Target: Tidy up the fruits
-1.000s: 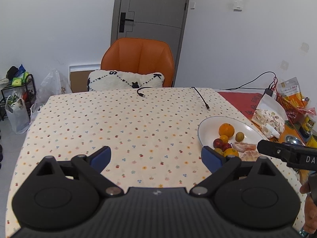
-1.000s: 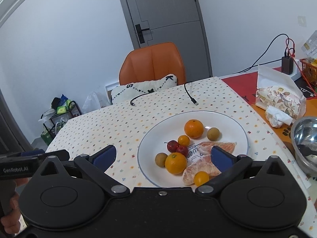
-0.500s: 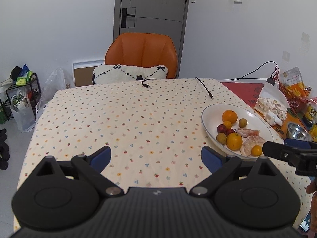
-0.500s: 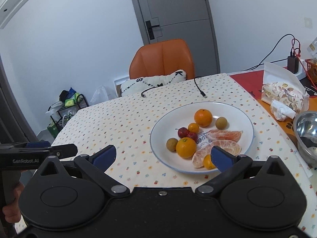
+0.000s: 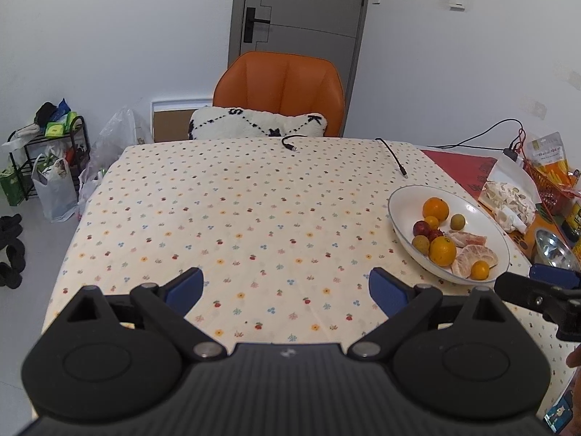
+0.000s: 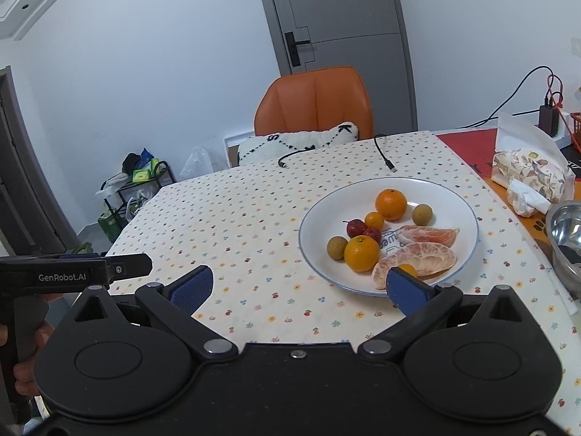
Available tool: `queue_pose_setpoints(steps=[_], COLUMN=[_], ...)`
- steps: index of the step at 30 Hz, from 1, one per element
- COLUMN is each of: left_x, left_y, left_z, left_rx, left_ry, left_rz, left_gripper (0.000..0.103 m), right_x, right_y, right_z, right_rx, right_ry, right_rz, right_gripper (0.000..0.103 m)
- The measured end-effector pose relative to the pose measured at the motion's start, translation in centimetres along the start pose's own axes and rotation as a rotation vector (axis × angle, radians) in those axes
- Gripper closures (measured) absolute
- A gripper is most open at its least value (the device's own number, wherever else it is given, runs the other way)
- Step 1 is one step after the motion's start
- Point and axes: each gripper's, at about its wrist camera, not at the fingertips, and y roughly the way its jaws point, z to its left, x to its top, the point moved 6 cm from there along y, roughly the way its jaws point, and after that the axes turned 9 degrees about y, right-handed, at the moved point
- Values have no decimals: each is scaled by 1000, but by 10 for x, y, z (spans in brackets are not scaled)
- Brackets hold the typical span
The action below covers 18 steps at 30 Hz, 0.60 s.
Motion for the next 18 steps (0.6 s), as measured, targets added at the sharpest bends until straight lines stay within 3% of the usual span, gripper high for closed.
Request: queue_pose_setpoints(steps=[18], left_x=[-7], left_y=[-1], left_z=[4], left_rx=[-13], left_ry=[-10], left_rz=[9], left_gripper=[6], right_x=[-13], right_y=[1], right_z=[-9], right_rx=[-24], right_ry=[13], right_rz=[31], right_gripper=[0])
